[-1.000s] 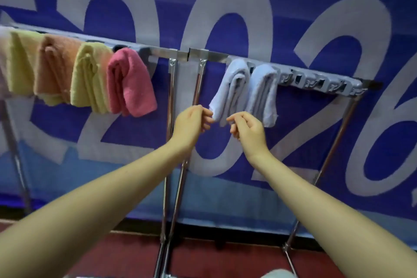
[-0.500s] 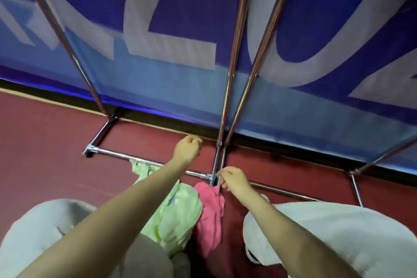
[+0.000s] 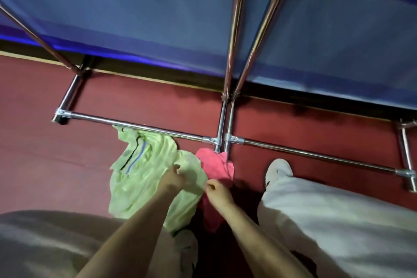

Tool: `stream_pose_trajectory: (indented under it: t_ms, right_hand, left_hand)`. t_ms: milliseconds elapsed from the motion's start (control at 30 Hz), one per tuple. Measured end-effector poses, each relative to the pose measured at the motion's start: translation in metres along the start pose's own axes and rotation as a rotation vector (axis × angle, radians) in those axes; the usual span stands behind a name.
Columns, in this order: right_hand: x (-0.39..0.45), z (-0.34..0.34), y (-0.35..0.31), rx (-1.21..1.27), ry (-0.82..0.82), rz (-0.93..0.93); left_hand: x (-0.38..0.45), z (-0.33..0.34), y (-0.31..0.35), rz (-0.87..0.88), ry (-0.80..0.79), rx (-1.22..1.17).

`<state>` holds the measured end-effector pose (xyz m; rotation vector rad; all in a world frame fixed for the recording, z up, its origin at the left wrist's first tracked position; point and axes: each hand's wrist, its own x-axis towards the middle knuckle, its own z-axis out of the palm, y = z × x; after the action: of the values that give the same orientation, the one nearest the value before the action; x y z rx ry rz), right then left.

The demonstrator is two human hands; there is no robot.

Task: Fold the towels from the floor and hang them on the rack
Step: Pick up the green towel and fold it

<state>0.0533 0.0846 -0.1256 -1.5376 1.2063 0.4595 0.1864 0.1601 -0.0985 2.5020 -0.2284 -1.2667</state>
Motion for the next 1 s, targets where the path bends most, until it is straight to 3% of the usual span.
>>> stream_pose_trajectory:
  t_ms: [133, 300, 467, 633, 867, 1000]
  right_hand:
    - [0.012, 0.007, -0.008, -0.022, -0.051, -0.081]
    - [0.02, -0.009, -0.009, -0.074, -0.001, -0.077]
    - [0.007, -0.041, -0.025, -0.051, 0.119, -0.136]
    - [-0.031, -0.086, -0.077, 0.136, 0.133, -0.383]
    - [-0.129, -0.142, -0.134, 0.007, -0.006, -0.677]
    - [-0.179, -0.163, -0.136, -0.086, 0.14, -0.82]
  left_hand:
    - [-0.001, 0.01, -0.028, 0.04, -0.03, 0.057]
    - [0.008, 0.01, -0.034, -0.024, 0.097, 0.046]
    - [-0.004, -0.005, 0.004, 0.259, 0.267, 0.06]
    - [-0.051, -0.045, 0.068, 0.594, 0.274, 0.145]
    - [-0.167, -0.114, 0.121, 1.13, 0.384, 0.196]
    - [-0.222, -0.129, 0.121, 1.241, 0.417, 0.089]
